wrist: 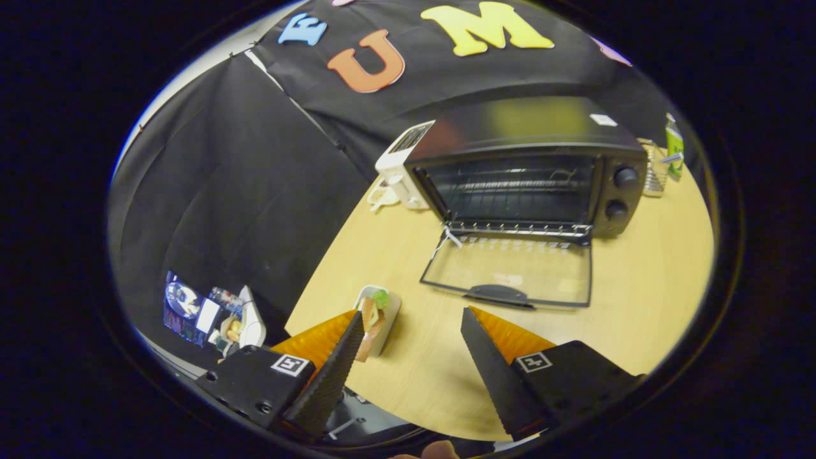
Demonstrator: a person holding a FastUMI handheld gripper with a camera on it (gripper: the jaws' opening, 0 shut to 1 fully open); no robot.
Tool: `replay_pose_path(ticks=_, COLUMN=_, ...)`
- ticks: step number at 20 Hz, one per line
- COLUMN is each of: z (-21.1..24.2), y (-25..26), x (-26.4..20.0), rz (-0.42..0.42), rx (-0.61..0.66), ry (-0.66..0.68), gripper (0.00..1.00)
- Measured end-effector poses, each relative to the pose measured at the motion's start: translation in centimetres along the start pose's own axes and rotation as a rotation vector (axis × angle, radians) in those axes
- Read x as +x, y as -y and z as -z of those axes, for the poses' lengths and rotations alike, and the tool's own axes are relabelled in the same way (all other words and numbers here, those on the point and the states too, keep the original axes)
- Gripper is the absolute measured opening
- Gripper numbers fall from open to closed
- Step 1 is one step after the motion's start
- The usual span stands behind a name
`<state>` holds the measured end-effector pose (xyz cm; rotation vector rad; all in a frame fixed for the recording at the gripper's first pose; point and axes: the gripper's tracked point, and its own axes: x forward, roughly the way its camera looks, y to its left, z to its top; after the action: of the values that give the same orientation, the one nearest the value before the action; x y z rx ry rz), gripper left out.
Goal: Open the toaster oven, put the food inside, and close the toaster oven door.
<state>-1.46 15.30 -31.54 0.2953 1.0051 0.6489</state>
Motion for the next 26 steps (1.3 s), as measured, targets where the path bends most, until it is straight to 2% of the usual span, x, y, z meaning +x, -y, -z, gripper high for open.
replay_pose_path(ticks=4, z=2.7, y=-2.5, x=4.3, rz=-0.093, rx=0.083, ry=-0.107, gripper=1.0)
replay_pose_path(ticks=9, z=5.4, y=-4.4, x=9.2, rz=-0.148, rx=0.152, ry=-0.224, gripper=1.0)
replay_pose_path(ticks=13, z=6.4, y=-5.2, x=11.9, rz=-0.175, rx=0.259, ry=-0.304, gripper=0.93)
replay_pose_path(ticks=15, z=6.7, y=-5.6, x=12.8, rz=-0.191, rx=0.324, ry=-0.334, gripper=0.83)
replay_pose_path(ticks=18, z=6.8, y=-5.9, x=13.1, rz=-0.199, rx=0.364, ry=-0.352, gripper=0.57)
replay_pose_path(ticks=21, z=6.6, y=-6.2, x=12.5, rz=-0.217, rx=0.366, ry=-0.34, gripper=0.45)
replay_pose_path(ticks=26, z=3.6, y=-7.5, x=7.8, rz=-0.278, rx=0.399, ry=-0.267, gripper=0.4)
